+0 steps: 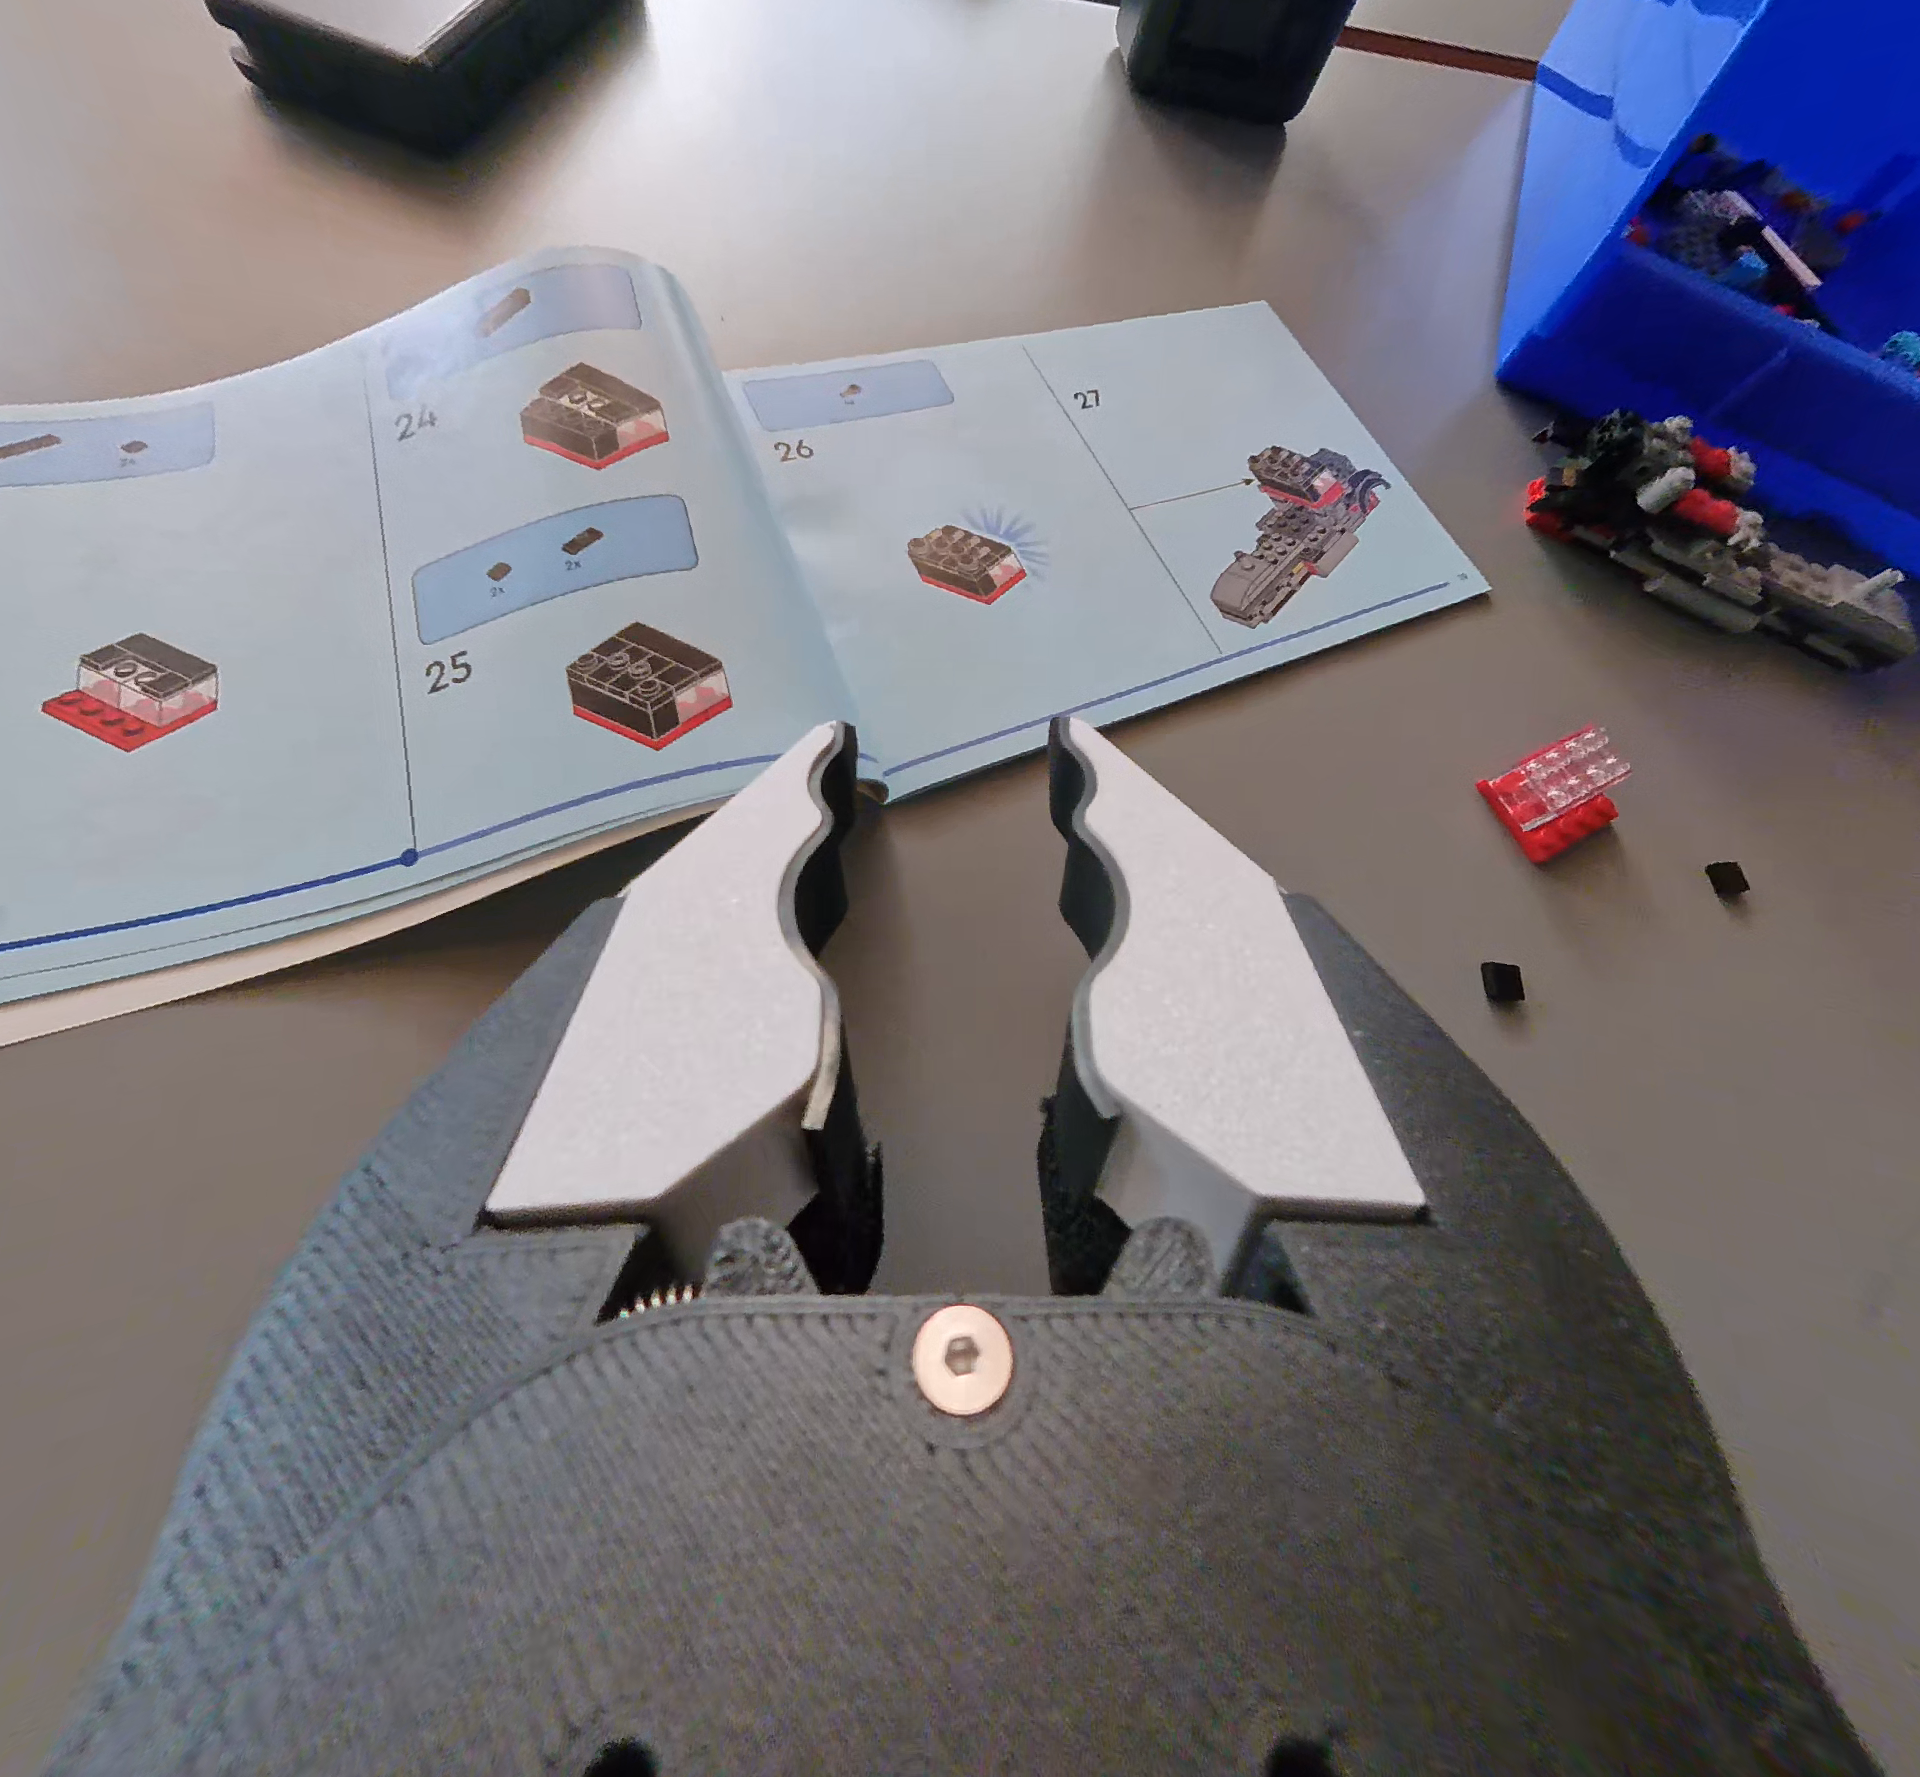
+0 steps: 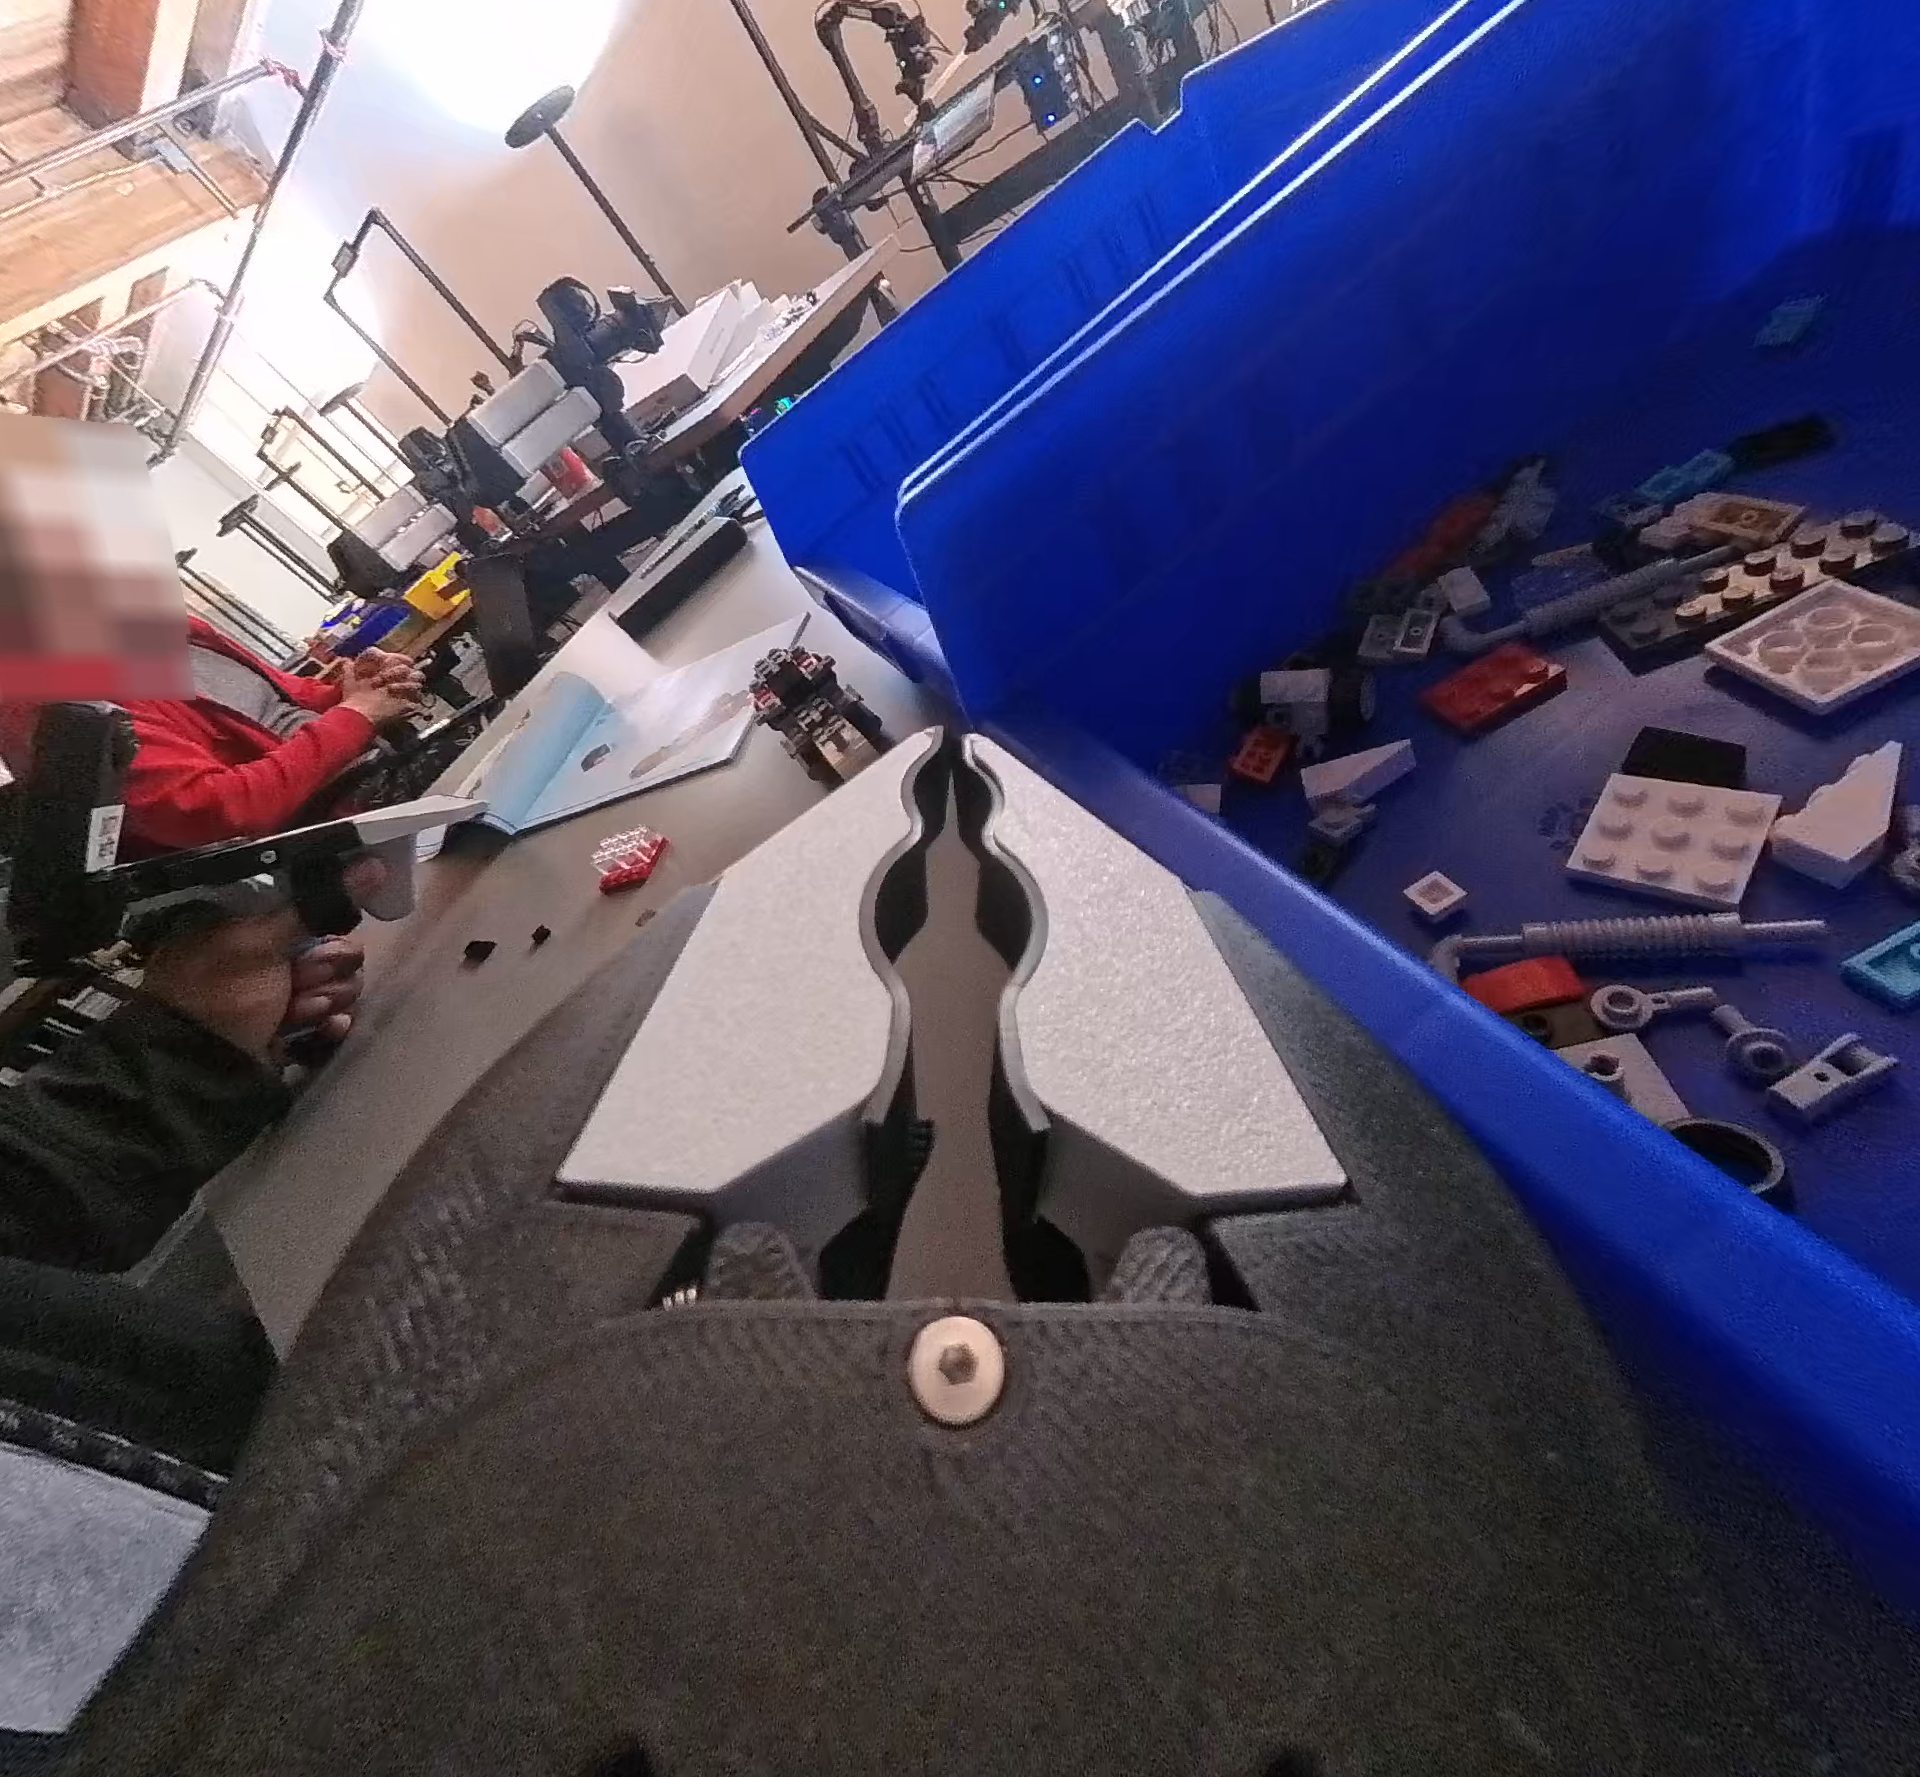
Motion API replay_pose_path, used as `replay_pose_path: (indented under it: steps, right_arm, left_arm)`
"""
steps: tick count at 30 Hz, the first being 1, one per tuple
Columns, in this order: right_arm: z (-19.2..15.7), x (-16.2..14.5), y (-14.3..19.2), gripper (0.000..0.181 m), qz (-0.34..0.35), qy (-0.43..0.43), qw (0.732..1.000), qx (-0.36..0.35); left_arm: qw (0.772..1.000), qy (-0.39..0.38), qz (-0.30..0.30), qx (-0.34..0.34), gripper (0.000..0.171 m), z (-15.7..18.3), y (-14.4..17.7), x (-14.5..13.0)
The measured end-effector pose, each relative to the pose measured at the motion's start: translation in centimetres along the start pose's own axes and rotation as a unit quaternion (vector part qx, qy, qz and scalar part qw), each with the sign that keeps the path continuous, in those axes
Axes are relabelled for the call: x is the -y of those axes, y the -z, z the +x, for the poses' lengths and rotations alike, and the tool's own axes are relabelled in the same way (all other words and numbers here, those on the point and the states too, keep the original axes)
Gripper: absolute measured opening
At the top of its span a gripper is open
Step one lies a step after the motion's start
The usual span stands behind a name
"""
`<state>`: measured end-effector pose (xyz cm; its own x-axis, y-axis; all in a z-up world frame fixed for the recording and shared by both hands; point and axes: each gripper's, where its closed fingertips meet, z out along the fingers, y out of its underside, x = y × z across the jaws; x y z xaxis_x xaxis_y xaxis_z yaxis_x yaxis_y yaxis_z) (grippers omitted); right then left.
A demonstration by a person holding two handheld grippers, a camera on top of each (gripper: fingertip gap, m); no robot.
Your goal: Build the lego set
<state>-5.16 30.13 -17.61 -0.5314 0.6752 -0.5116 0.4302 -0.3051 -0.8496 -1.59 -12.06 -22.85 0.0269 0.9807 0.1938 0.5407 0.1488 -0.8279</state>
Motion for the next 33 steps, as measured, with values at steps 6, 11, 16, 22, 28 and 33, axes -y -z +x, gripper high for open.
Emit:
replay_pose_path:
  steps: [6, 11, 16, 22, 28, 33]
  right_arm:
    - [0.1, -0.1, -0.1, 0.001, -0.003, -0.001, 1.000, -0.001]
    - [0.1, -0.1, -0.1, 0.001, -0.004, -0.001, 1.000, -0.002]
    - [0.0, -0.3, -0.3, 0.001, -0.012, 0.001, 1.000, -0.002]
    - [-0.8, -1.4, -0.9, 0.001, -0.051, 0.007, 0.998, 0.023]
    - [-1.8, -2.6, -1.1, 0.001, -0.088, 0.011, 0.994, 0.056]
    - [-2.9, -3.3, -0.8, 0.001, -0.109, 0.021, 0.990, 0.085]
  left_arm:
    - [1.000, 0.003, -0.001, -0.001, 0.037, 0.0, 0.0, 0.0]
    - [1.000, 0.002, 0.000, 0.000, 0.037, 0.0, 0.0, 0.0]
    - [1.000, 0.002, 0.000, 0.000, 0.037, 0.0, 0.0, 0.0]
    - [1.000, 0.003, -0.002, 0.003, 0.037, -0.1, 0.0, -0.1]
    - [1.000, 0.006, -0.005, 0.002, 0.037, -0.1, -0.1, -0.1]
    - [1.000, 0.005, -0.004, 0.008, 0.037, -0.2, -0.1, -0.1]
